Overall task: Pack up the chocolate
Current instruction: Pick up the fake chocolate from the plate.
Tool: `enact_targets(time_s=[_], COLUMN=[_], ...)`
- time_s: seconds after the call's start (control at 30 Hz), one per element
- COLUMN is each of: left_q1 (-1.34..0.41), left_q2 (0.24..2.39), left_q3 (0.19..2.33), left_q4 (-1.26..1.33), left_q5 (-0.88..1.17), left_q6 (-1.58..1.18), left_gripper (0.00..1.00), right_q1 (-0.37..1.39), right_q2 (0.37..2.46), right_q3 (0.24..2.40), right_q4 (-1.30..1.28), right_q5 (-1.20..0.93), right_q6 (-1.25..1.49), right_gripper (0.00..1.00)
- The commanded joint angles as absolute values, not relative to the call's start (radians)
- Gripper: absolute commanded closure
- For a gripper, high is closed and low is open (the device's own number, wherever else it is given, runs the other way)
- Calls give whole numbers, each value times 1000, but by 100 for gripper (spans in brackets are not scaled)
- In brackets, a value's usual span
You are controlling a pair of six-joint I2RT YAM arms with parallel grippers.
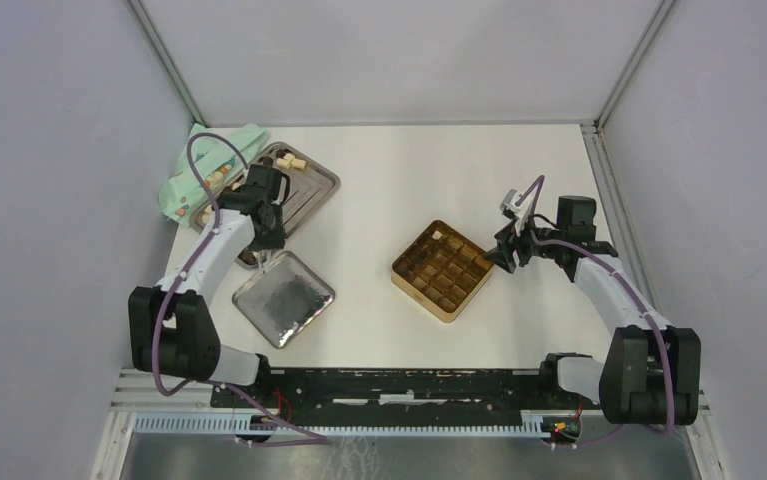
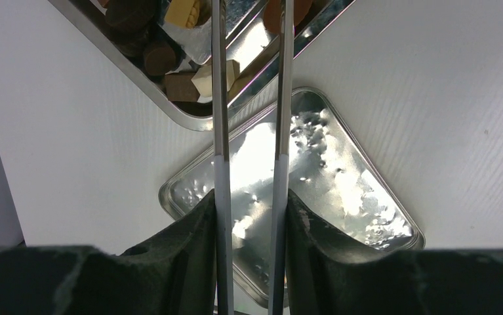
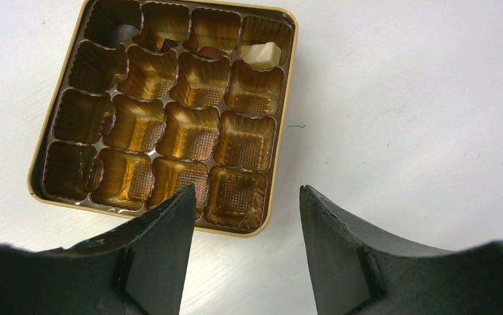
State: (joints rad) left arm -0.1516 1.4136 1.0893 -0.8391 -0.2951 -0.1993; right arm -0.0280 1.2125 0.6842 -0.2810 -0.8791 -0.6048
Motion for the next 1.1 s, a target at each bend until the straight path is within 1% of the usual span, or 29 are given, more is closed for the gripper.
enact_targets(time_s=[0.0,0.33,0.5,0.57,0.73,0.8,0.87,1.07], left_q1=[-146,-147,-146,-146,-146,-147,-146,-146], left_q2=[1434,1477,1505,1514,1512,1505,1494,1425], left_q3=[1141,1143,1141,1139,1138,1139,1141,1132], left_q4=[-820,-824,-818,-815,-814,-815,-813,-804], left_q5=[-331,-331,-323,-315,-299,-295,-290,-236], left_q6=[-148,-151,-156,-157,-159,-160,-161,-174], left_gripper=[57,55,56,61,85,92,98,98], right_q1=[-23,-23,-24,-24,-23,-23,-23,-24], right_q2=[1220,1225,1224,1226,1227,1228,1229,1234], right_q3=[723,724,724,723,724,724,724,724], right_q4=[-276,-281,-282,-283,-284,-284,-284,-285], right_q5=[-890,-894,-894,-894,-894,-893,-891,-890], right_q6=[-621,-623,-624,-624,-626,-626,-627,-629], right_gripper=[35,35,35,35,35,35,35,35])
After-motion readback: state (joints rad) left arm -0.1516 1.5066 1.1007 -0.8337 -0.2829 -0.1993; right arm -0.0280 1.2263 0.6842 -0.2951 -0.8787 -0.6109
